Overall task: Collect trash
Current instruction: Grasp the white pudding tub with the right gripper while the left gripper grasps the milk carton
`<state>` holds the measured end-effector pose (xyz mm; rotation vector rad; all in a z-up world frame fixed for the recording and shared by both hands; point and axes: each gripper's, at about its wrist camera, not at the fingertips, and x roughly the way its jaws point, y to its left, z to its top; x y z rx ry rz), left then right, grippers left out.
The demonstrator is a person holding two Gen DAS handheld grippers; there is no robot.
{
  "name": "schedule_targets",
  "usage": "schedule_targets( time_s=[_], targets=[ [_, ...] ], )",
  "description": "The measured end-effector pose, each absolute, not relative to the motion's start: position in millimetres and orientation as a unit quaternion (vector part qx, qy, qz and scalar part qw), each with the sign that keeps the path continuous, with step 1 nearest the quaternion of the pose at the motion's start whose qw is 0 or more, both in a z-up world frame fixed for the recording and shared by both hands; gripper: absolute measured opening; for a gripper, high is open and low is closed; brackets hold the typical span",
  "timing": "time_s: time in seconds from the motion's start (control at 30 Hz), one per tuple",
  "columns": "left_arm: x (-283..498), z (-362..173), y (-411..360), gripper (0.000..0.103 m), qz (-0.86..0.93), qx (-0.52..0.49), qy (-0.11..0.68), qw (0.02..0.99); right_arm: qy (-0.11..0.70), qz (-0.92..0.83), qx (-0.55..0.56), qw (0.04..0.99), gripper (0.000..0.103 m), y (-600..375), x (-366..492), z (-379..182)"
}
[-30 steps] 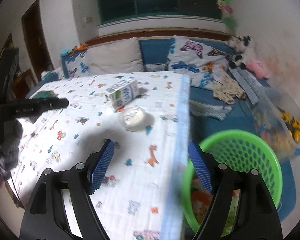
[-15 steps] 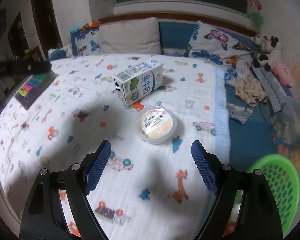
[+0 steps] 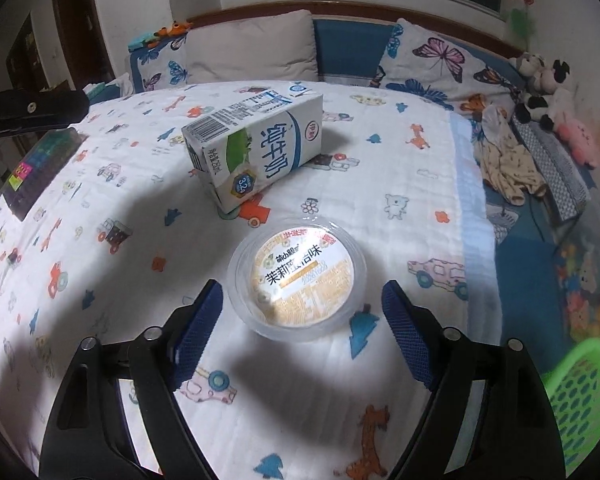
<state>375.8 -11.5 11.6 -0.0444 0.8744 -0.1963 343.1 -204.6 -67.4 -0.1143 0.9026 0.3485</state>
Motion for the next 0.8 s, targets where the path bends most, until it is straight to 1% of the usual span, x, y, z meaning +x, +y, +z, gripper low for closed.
schedule_targets(
  time_s=[0.03, 0.07, 0.13, 0.33, 0.8],
  targets=[
    [377.7, 11.2, -14.4, 0.061, -0.095, -0.019, 0.422, 0.901, 0.433, 0.169, -0.057, 0.884, 0.074, -204.0, 343.6, -68.2],
    [380.4, 10.7, -18.9, 0.062, -0.097, -0.015, 0.421, 0.902, 0.433, 0.171, -0.057, 0.883, 0.070, -203.6, 343.6, -68.6],
    [383.7, 9.6, -25.7, 0.062, -0.100, -0.009, 0.419, 0.902, 0.431, 0.172, -0.054, 0.884, 0.068, -204.4, 342.7, -68.9],
    [395.5, 3.6, -52.7, 0.066, -0.104, 0.027, 0.413, 0.905, 0.421, 0.173, -0.046, 0.889, 0.067, -216.5, 333.1, -63.9],
    [439.5, -20.8, -98.5, 0.066, -0.112, 0.053, 0.430, 0.894, 0.406, 0.155, 0.004, 0.900, 0.067, -270.6, 299.5, -43.0]
  ],
)
